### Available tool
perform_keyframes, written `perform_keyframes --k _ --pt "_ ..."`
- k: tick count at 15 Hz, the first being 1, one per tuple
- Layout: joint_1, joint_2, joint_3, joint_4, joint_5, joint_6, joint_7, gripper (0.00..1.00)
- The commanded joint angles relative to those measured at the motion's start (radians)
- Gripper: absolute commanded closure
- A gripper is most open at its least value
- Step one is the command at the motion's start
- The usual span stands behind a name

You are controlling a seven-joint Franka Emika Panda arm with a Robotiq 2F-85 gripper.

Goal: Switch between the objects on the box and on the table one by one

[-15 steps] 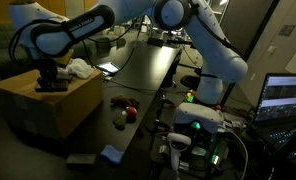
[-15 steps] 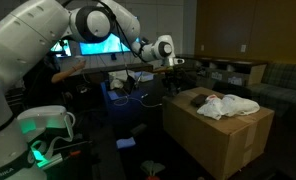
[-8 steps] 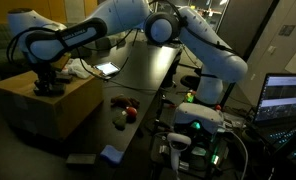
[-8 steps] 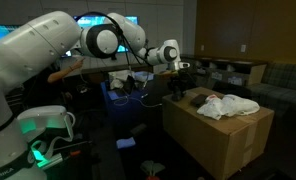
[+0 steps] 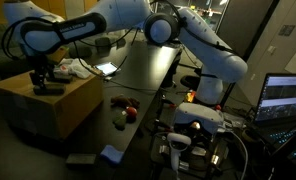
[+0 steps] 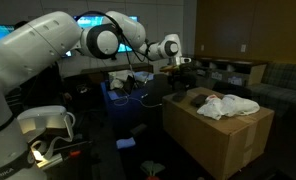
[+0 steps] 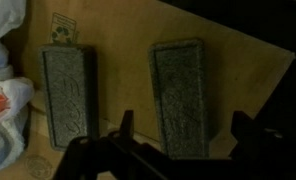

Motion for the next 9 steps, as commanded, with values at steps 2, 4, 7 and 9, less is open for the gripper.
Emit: perform_keyframes --k 2,4,7,9 --pt "-0.066 -0.210 0.065 -0.170 0.080 -0.073 -0.067 0.00" --pt "-0.096 -0.298 0.079 -0.265 0.117 -0.101 -0.057 0.00" --pt "-0.128 -0.423 0.082 -0.398 0.163 -0.124 -0.013 0.00" --pt "-0.143 -0.506 0.076 -0.492 0.190 -0.107 0.019 0.00"
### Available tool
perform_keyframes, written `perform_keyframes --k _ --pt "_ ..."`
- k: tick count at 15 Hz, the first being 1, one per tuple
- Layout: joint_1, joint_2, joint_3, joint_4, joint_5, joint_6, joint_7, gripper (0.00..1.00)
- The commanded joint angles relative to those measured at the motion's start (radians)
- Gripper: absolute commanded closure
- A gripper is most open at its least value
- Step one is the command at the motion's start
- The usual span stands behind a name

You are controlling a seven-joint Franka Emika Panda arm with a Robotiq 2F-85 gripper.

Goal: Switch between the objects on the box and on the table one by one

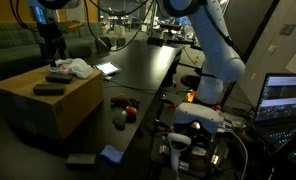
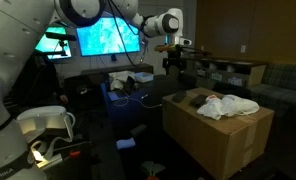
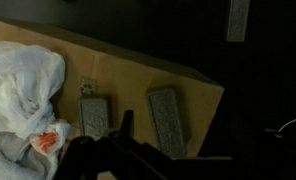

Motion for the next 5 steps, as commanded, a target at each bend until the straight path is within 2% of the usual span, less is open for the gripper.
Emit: perform_keyframes --k 1,5 --pt "-0.039 -0.197 0.004 -0.244 0.054 0.039 0.069 0.00" --pt "-0.040 -0.348 -0.032 -0.426 0.098 0.096 0.158 0.00"
